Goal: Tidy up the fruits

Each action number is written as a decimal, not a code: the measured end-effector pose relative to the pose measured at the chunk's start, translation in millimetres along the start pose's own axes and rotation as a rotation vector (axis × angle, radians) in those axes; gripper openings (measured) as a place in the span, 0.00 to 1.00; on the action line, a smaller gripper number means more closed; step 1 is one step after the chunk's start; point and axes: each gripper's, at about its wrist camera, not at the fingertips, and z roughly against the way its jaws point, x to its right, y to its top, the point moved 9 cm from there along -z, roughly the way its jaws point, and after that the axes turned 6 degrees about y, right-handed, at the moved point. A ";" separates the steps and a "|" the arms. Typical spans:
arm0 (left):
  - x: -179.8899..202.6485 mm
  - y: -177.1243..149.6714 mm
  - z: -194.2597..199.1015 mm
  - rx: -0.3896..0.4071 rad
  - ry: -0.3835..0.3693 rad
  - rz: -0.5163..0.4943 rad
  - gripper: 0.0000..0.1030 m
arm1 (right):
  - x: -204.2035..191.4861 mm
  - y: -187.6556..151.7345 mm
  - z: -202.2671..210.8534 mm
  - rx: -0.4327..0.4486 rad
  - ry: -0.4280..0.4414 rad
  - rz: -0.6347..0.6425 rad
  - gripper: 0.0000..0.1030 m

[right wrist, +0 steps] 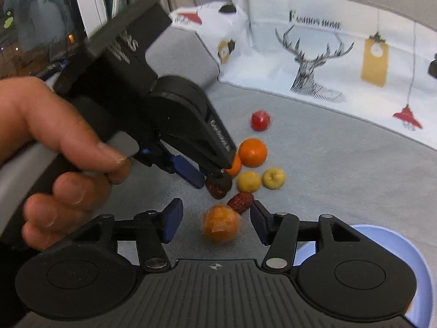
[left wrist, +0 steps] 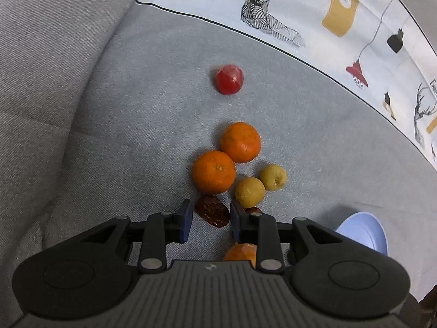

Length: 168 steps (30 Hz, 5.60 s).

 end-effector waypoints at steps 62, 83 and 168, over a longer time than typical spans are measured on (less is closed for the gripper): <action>78.0 -35.3 75.5 0.367 -0.021 -0.311 0.29 | 107.4 -58.1 163.8 0.107 -0.373 -0.275 0.38; 113.5 -58.3 74.4 0.376 -0.090 -0.483 0.29 | 123.7 -60.9 169.1 0.131 -0.419 -0.354 0.38; 177.7 -136.8 65.4 0.344 -0.220 -0.923 0.33 | 131.3 -69.4 159.3 0.064 -0.460 -0.378 0.47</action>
